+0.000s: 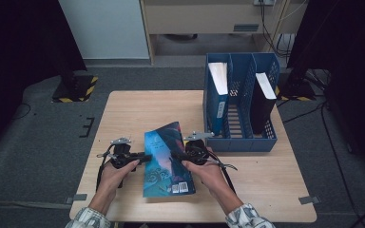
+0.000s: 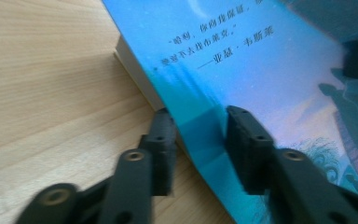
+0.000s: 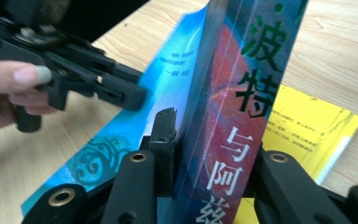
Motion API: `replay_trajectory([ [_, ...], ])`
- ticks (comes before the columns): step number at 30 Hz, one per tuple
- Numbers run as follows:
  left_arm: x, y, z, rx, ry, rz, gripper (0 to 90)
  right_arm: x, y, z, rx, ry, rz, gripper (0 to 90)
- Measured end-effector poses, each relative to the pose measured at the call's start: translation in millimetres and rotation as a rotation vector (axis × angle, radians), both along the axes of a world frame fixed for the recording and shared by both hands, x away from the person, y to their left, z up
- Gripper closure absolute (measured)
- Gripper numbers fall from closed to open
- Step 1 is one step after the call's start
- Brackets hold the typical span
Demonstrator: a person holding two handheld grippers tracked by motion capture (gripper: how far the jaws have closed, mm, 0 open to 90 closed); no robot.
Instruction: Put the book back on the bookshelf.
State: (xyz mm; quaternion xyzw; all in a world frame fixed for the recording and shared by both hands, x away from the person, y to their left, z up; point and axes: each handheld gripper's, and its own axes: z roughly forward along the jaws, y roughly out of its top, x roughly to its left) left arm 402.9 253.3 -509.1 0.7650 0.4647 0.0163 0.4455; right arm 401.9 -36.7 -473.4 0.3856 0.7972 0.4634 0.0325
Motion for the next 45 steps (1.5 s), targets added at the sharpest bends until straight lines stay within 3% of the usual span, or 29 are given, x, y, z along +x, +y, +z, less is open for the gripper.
replay_trajectory([
  [6,-3.4,-0.4,10.6,0.051,-0.044,0.007,79.1,2.0,1.6,2.9,-0.031,-0.01,0.003,66.3],
  [11,-1.8,2.5,18.2,0.046,-0.061,0.02,81.8,5.4,4.2,7.5,-0.045,-0.012,0.004,65.2],
  [16,-0.1,5.3,28.4,0.061,-0.092,0.02,82.8,10.0,7.0,10.6,-0.064,-0.051,0.007,61.5],
  [21,-0.6,6.4,41.8,0.061,-0.122,0.011,85.5,14.0,7.7,10.9,-0.087,-0.044,-0.004,57.1],
  [24,0.9,1.8,44.6,0.099,-0.128,0.0,85.8,16.7,6.1,7.8,-0.08,-0.031,-0.008,58.4],
  [28,3.6,1.1,43.6,0.098,-0.12,0.0,85.8,18.9,3.4,7.5,-0.058,-0.01,-0.013,60.8],
  [45,12.7,1.5,60.8,0.105,-0.163,0.015,86.0,28.3,4.4,27.1,-0.031,-0.075,-0.033,66.7],
])
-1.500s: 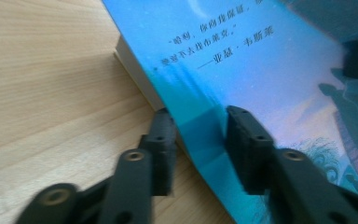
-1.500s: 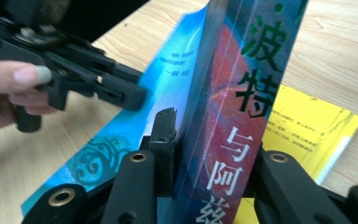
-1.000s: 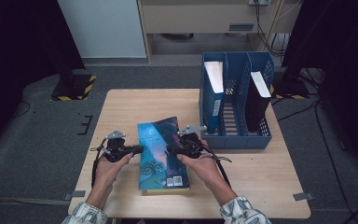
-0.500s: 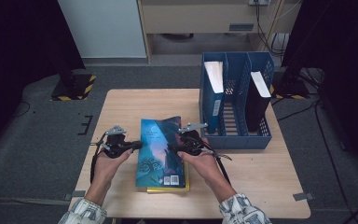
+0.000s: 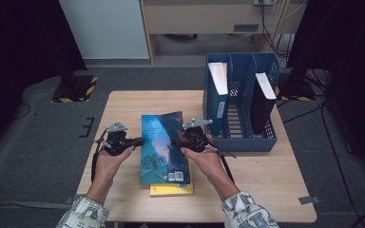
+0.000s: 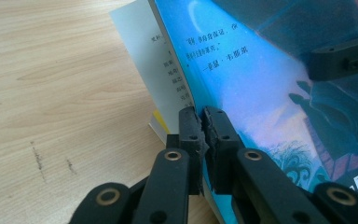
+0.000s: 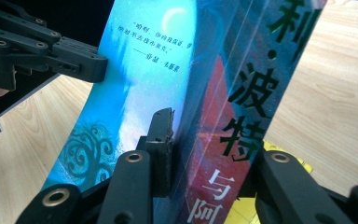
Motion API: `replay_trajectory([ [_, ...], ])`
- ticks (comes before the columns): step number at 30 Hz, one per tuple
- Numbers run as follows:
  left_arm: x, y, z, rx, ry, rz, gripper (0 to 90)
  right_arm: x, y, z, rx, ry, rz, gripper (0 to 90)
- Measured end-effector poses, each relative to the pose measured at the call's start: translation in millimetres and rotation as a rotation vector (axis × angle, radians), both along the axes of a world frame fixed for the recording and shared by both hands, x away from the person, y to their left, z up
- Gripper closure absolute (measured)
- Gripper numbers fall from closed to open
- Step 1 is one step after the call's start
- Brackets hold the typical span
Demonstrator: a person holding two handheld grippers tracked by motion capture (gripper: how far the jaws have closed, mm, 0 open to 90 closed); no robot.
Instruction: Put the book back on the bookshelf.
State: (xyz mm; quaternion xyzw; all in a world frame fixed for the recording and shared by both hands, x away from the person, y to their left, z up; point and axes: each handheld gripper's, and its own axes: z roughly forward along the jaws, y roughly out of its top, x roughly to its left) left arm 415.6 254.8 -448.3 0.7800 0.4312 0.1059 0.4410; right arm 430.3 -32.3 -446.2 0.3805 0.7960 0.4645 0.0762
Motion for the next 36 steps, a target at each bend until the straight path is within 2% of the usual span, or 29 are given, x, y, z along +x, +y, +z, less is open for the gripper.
replay_trajectory([
  [26,5.6,2.6,8.8,0.026,0.001,-0.022,86.2,3.4,1.6,9.8,0.005,-0.026,0.004,68.7],
  [32,9.8,2.7,17.6,0.035,-0.02,-0.013,86.4,8.2,4.2,17.1,0.011,-0.051,-0.008,69.6],
  [36,15.3,3.2,25.2,0.065,-0.025,-0.027,86.4,13.4,6.1,22.8,0.009,-0.075,-0.009,70.3],
])
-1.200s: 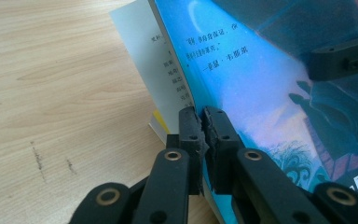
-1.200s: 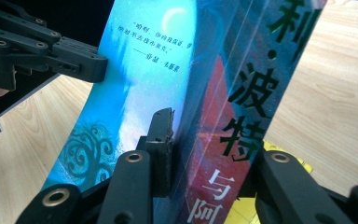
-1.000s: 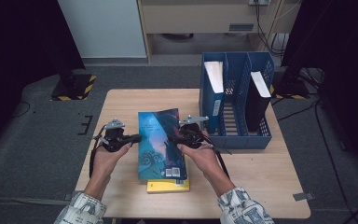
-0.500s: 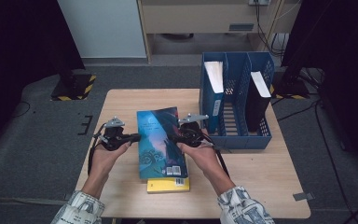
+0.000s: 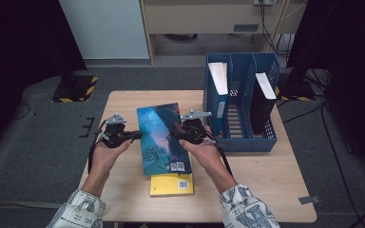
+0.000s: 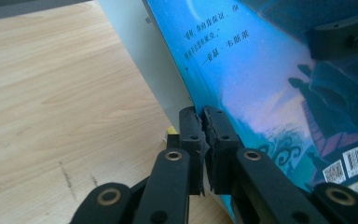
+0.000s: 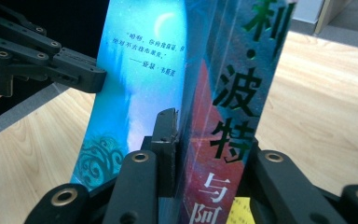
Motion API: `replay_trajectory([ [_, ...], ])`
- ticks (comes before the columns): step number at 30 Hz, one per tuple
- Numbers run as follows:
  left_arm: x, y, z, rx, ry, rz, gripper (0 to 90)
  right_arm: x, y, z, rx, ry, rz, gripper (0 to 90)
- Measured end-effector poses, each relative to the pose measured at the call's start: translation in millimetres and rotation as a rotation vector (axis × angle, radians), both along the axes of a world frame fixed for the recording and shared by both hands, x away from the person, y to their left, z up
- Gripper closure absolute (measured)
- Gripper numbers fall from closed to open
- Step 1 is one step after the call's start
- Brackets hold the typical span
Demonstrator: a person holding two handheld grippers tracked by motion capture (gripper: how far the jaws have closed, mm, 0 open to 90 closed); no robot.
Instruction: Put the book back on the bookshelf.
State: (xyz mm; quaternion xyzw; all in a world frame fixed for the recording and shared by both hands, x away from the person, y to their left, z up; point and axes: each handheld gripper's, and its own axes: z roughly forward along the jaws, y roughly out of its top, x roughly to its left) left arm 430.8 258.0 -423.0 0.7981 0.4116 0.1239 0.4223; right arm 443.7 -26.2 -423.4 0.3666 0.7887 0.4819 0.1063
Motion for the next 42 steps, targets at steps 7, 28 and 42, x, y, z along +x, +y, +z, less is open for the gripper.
replay_trajectory([
  [7,4.6,0.7,3.7,0.025,0.003,-0.013,86.5,4.5,1.7,2.2,0.004,-0.013,-0.002,70.8],
  [28,37.8,4.5,31.2,0.064,-0.038,0.017,86.8,38.1,13.4,14.2,0.033,-0.111,-0.034,71.4],
  [42,18.9,-4.2,27.2,0.086,-0.071,-0.003,87.0,24.5,5.6,0.9,0.014,-0.149,-0.027,70.4],
])
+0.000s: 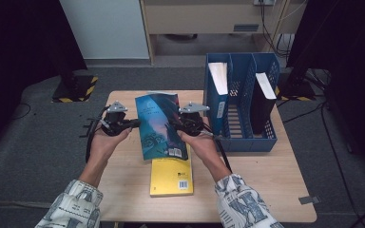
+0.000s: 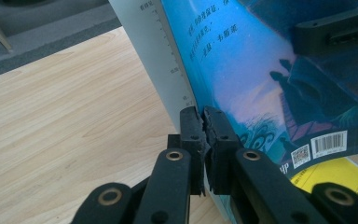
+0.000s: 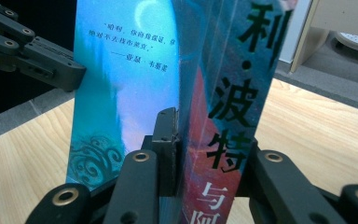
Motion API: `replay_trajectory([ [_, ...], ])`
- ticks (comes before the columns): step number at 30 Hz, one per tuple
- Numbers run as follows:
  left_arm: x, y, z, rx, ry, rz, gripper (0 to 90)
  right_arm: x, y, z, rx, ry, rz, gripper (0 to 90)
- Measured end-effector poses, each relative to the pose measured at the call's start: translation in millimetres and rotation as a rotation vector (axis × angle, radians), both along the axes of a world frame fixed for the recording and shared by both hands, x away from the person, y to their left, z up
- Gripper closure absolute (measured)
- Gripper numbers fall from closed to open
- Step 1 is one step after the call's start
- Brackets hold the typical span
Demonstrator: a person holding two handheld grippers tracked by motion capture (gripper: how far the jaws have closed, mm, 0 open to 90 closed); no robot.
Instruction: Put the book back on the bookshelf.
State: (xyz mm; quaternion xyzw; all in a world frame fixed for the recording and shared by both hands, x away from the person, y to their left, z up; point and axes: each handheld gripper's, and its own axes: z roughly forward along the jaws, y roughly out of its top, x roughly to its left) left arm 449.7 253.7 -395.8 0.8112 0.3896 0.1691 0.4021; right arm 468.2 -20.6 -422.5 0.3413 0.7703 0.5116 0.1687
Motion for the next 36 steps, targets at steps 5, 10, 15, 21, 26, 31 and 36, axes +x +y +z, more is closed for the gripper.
replay_trajectory([
  [5,1.2,-2.5,3.7,0.003,-0.011,0.005,87.0,0.0,-2.7,0.6,0.01,-0.007,-0.001,70.5],
  [10,5.9,-3.0,5.5,-0.008,-0.019,0.014,87.0,5.1,-2.4,2.2,0.018,-0.023,-0.014,70.8],
  [15,0.7,-2.5,1.6,-0.016,-0.018,0.004,87.1,2.5,-3.5,-2.1,0.014,-0.03,-0.008,70.5],
  [21,-11.7,-5.5,1.0,-0.011,-0.035,-0.013,87.1,-9.6,-8.1,-5.4,0.001,-0.049,0.002,69.1],
  [26,-21.7,-8.8,0.6,-0.013,-0.051,-0.022,87.1,-19.3,-13.5,-7.8,0.012,-0.044,0.005,68.5],
  [31,-25.7,-9.8,-0.4,-0.01,-0.049,-0.028,87.1,-22.2,-15.9,-6.5,0.012,-0.02,0.025,67.7],
  [36,-25.7,-9.4,-1.3,-0.011,-0.049,-0.028,87.2,-18.0,-12.3,0.3,0.026,-0.009,0.035,64.3],
])
